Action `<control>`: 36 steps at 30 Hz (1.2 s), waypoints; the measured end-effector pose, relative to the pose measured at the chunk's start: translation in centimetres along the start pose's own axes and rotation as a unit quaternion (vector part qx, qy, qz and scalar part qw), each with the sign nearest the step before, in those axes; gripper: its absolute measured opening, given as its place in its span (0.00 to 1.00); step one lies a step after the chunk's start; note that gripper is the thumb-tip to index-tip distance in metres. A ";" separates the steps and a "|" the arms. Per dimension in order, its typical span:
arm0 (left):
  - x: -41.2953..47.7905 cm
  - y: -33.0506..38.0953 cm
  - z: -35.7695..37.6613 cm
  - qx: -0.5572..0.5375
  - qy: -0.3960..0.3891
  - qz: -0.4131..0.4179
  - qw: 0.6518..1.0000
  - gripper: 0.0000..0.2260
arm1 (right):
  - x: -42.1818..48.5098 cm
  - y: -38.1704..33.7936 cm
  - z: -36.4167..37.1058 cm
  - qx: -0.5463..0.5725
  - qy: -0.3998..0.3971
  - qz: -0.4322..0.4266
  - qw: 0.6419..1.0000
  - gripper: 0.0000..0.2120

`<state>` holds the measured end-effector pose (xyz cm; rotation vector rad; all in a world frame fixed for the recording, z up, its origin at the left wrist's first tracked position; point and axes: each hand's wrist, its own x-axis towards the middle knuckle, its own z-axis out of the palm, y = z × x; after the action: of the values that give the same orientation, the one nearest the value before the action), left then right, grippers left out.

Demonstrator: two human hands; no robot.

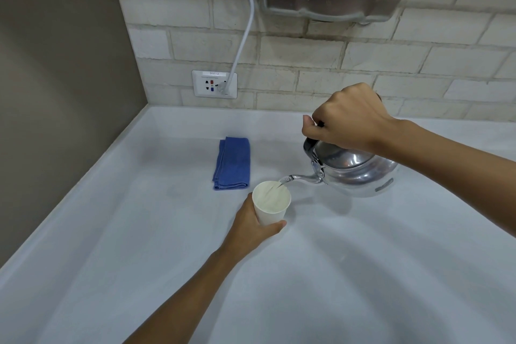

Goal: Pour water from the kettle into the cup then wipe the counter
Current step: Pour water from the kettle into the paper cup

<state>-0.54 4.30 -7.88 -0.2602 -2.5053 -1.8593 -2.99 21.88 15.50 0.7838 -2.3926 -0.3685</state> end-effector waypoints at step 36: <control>0.1 -0.2 -0.1 -0.006 -0.003 0.007 1.000 0.34 | 0.0 0.2 -0.8 -0.012 0.013 -0.015 1.000 0.23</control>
<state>-0.70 4.21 -8.04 -0.2834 -2.4899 -1.8713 -2.62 21.97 16.23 0.8088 -2.3515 -0.3952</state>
